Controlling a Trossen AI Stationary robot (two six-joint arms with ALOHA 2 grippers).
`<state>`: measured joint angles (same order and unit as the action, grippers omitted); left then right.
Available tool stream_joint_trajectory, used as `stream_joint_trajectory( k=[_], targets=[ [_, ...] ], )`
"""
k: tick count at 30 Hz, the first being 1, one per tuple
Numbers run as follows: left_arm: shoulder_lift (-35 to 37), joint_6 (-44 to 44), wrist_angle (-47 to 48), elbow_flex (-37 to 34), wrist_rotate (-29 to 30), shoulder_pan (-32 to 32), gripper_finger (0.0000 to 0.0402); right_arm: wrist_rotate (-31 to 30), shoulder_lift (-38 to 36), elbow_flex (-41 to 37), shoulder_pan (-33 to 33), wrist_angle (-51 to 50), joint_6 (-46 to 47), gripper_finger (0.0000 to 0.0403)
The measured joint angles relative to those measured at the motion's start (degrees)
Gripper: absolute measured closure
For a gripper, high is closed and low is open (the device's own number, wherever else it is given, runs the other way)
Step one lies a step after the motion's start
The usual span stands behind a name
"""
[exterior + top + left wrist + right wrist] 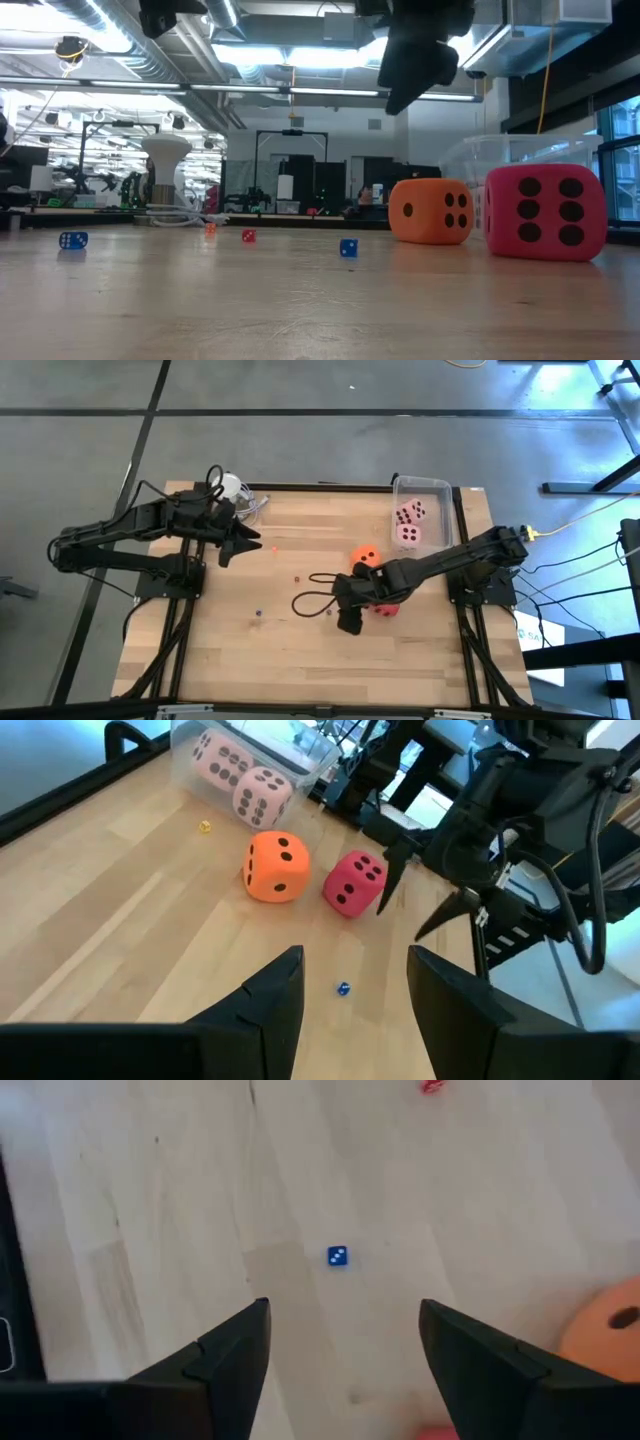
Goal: Pick & Place Dice
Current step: Put the right small blue die into the container
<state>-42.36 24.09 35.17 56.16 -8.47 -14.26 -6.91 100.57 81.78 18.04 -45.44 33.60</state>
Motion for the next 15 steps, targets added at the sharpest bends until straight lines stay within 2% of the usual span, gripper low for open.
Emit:
stream_joint_trajectory(
  k=[5, 11, 15],
  targets=[
    [-1.09, -0.40, 1.86, 0.00, -0.09, 0.02, 0.0233, 0.66, 0.57, -0.02, 0.07, 1.44, -0.34, 0.0155],
    [-2.33, -1.40, 2.36, -0.02, -0.09, 0.02, 0.0233, 0.28, 1.48, 0.07, -0.91, 5.36, -9.04, 0.0175],
    [-2.56, -1.72, 2.37, -0.02, -0.15, 0.02, 0.0233, 0.54, 4.84, 0.00, -2.16, 8.00, -10.68, 0.0185]
  ],
)
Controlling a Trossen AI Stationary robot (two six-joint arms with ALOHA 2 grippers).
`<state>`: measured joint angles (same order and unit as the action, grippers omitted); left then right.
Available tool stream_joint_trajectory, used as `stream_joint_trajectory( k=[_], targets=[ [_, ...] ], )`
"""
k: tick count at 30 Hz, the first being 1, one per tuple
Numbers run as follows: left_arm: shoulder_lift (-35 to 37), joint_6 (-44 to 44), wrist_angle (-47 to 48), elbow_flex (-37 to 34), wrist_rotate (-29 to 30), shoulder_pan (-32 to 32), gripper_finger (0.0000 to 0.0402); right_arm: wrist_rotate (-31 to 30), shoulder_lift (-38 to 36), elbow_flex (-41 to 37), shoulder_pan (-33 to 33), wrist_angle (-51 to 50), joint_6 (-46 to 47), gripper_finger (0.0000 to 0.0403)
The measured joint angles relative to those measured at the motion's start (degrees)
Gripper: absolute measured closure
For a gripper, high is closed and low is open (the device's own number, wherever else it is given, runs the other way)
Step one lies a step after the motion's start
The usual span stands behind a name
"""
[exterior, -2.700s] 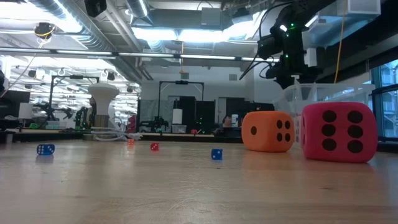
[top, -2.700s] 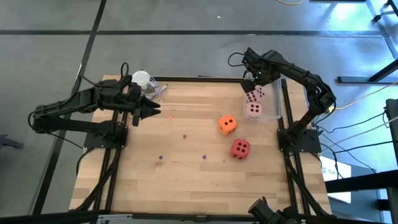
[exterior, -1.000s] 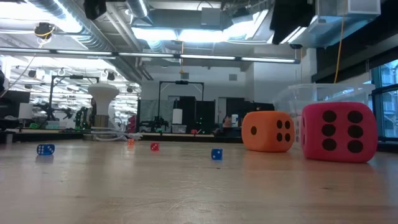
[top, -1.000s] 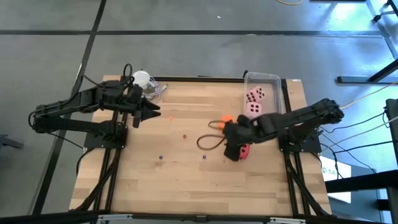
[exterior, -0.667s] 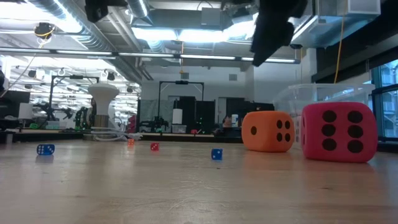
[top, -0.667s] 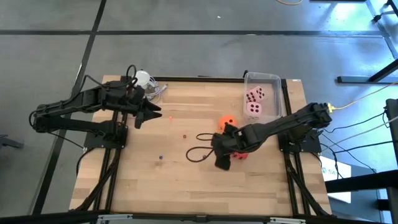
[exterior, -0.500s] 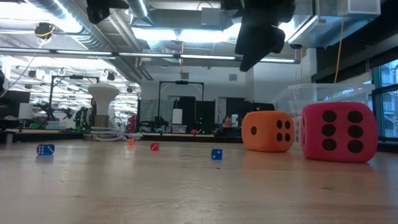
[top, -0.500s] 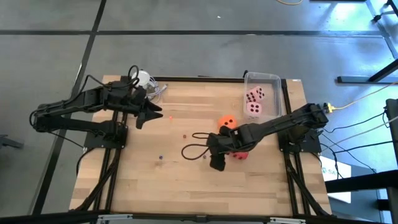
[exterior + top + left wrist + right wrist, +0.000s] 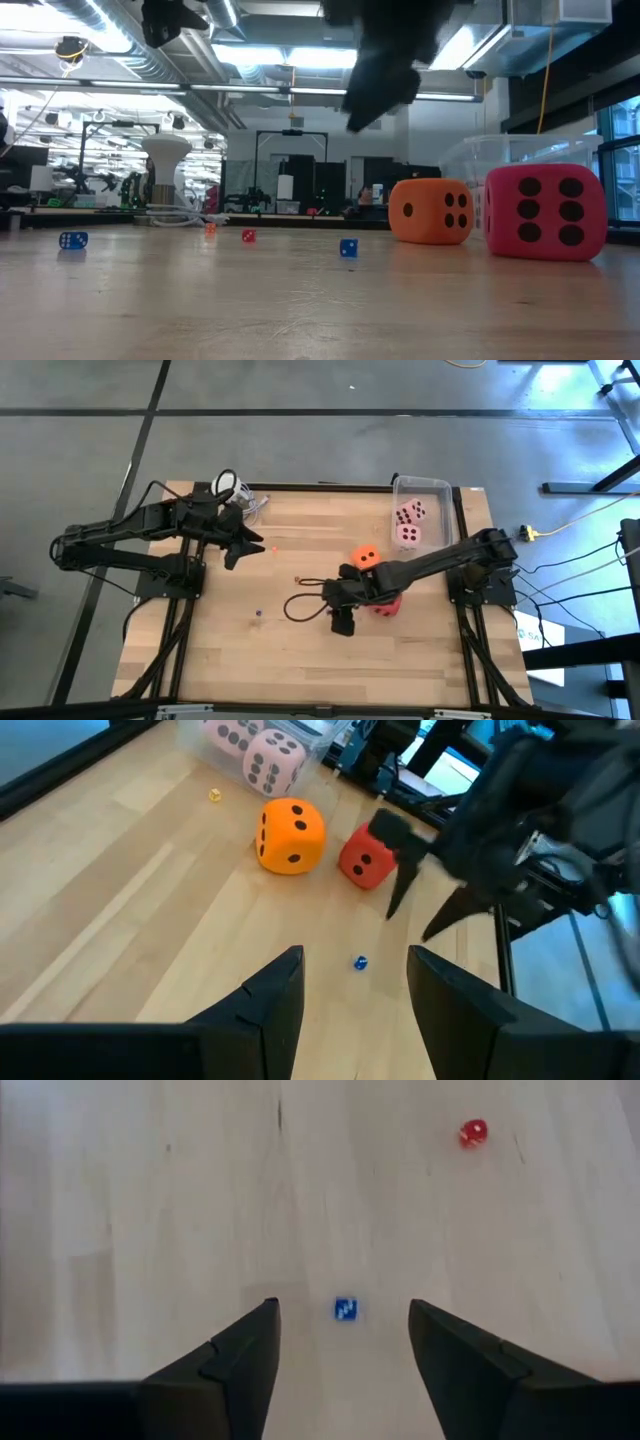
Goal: Pick & Place Dice
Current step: Put the right small blue die into the container
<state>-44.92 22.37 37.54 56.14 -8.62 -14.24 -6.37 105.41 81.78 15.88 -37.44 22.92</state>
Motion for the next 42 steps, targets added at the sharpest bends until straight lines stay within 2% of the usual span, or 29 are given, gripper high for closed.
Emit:
stream_joint_trajectory(
  k=[16, 42],
  targets=[
    [4.90, -0.11, 0.50, 0.00, -0.23, 0.00, 0.0233, 3.10, 10.06, -0.02, -1.10, 1.81, -2.41, 0.0186],
    [5.84, -0.15, 2.14, 0.00, 0.02, 0.00, 0.0233, 4.08, 14.24, -0.02, -0.90, 3.46, -1.49, 0.0190]
  ],
)
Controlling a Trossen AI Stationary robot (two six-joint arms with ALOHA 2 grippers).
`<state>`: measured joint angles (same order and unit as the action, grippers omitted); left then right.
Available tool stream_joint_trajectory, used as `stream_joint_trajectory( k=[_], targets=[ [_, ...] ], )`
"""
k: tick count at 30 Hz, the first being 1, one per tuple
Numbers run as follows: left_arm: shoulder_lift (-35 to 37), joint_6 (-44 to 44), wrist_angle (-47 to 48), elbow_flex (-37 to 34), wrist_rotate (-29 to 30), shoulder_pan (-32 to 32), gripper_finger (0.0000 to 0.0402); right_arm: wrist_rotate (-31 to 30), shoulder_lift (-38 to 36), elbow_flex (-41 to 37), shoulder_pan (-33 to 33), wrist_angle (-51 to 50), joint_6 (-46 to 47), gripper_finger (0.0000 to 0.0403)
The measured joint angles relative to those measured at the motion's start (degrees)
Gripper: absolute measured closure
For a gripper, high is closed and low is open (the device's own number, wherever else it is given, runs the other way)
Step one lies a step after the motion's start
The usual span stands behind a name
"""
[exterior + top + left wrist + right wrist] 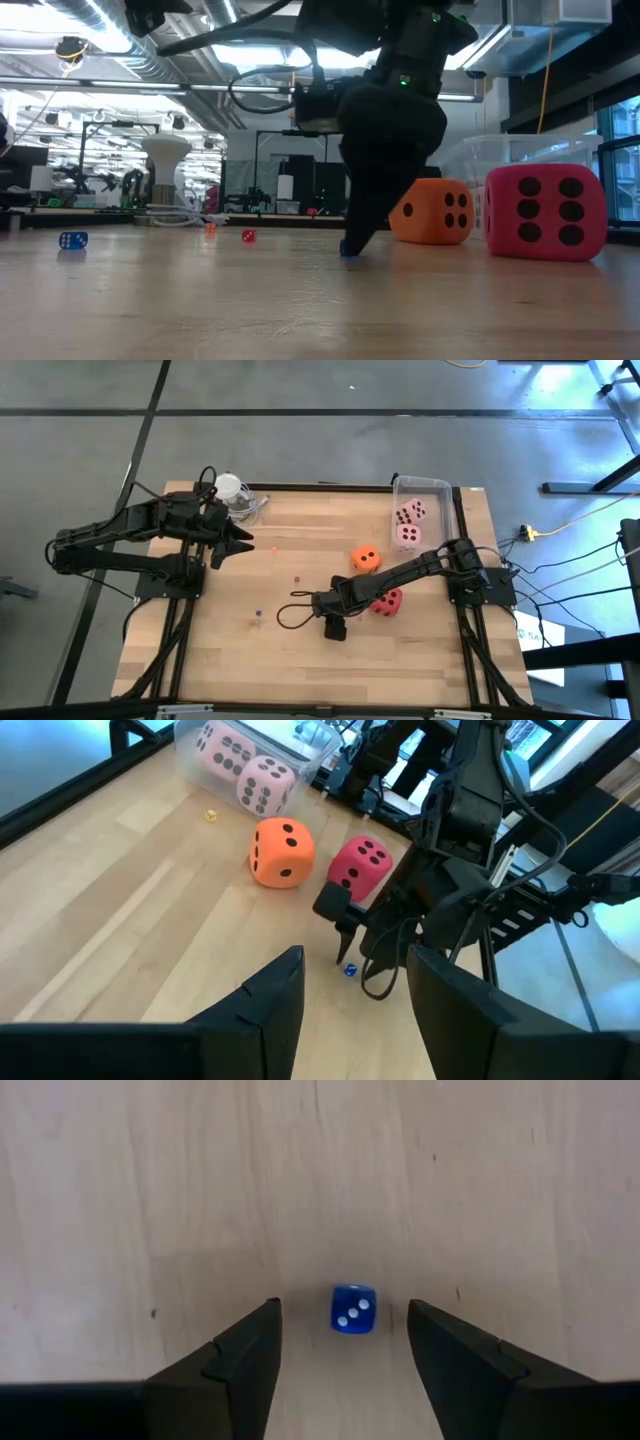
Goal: Pick & Place Dice
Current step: Put the right small blue die into the container
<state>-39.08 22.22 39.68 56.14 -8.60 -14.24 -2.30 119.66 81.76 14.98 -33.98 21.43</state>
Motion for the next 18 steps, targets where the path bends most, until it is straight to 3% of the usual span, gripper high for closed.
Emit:
stream_joint_trajectory(
  k=[18],
  targets=[
    [-0.01, -0.44, 0.00, 0.00, 0.00, 0.00, 0.0233, -0.19, -0.05, 0.00, 0.00, 0.59, 0.46, 0.0323]
  ],
)
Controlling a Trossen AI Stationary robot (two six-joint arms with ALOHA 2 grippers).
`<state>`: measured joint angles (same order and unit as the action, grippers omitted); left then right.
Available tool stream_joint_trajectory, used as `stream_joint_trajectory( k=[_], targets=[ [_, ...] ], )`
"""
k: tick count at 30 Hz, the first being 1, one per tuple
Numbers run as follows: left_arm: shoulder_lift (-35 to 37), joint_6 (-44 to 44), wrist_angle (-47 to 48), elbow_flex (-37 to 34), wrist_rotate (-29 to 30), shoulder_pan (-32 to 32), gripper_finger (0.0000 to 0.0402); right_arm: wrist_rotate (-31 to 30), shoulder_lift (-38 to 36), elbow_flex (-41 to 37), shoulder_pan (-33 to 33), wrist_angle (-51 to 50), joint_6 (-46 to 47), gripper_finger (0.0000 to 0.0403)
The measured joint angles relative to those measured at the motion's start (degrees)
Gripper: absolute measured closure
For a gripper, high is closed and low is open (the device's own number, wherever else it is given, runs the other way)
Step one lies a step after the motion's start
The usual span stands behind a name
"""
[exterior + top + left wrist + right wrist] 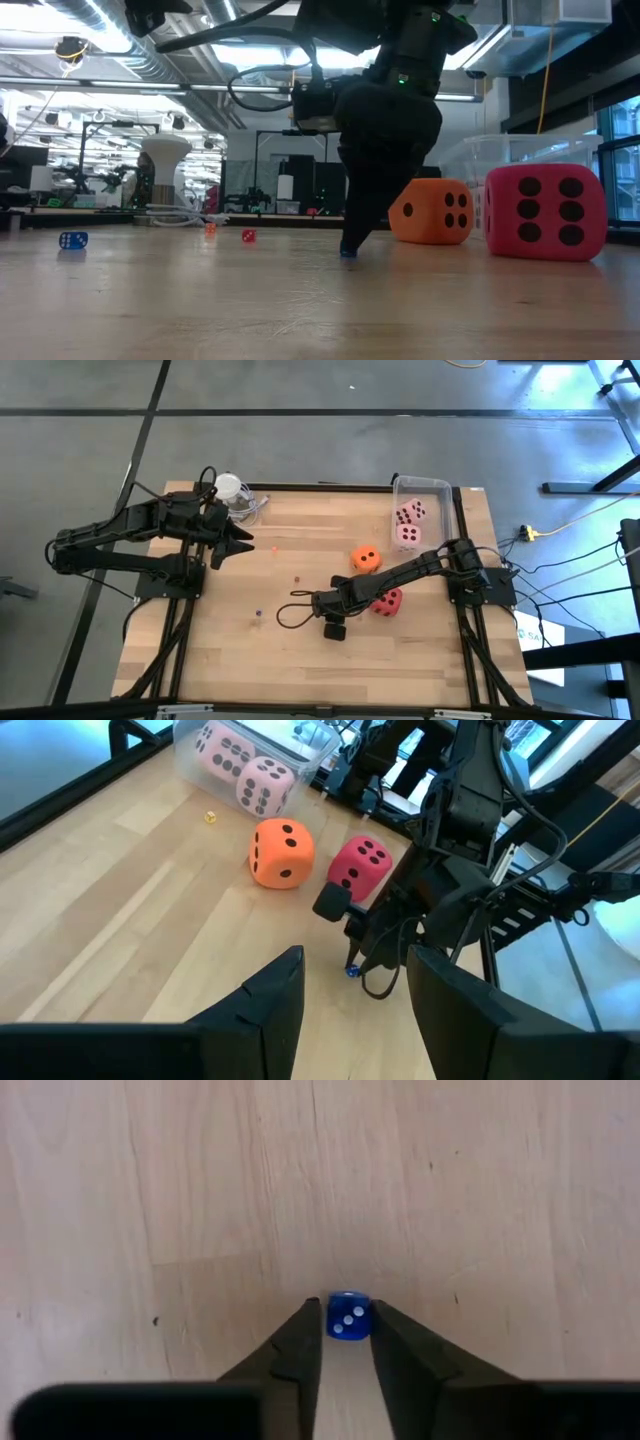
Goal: Pick & Place Dice
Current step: Put the right small blue die into the container
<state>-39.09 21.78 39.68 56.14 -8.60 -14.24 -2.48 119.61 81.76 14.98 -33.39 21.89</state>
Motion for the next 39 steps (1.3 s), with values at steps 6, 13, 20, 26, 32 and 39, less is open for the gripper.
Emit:
stream_joint_trajectory(
  k=[6, 13, 20, 26, 32, 39],
  targets=[
    [0.00, -0.15, 0.00, 0.00, 0.00, 0.00, 0.0233, 0.40, -0.10, 0.00, -0.02, 0.00, 0.34, 0.0364],
    [0.00, -0.15, 0.01, 0.00, 0.00, 0.00, 0.0233, 0.59, -0.29, 0.02, 0.00, -1.03, 3.48, 0.0364],
    [0.00, -0.12, 0.62, 0.00, 0.00, 0.00, 0.0233, 0.57, -3.75, -0.02, 0.24, -4.34, 7.10, 0.0364],
    [0.01, 0.07, 0.94, 0.00, -0.01, 0.00, 0.0233, -4.22, -11.63, -0.04, 0.28, -9.18, 14.43, 0.0364],
    [0.00, -0.52, 0.97, 0.00, 0.29, 0.00, 0.0233, -13.41, -21.73, -0.21, 0.27, -15.24, 21.78, 0.0364],
    [0.00, -1.07, 0.98, 0.00, 0.33, 0.00, 0.0233, -19.44, -37.73, -10.78, -1.58, -17.55, 31.12, 0.0364]
  ],
)
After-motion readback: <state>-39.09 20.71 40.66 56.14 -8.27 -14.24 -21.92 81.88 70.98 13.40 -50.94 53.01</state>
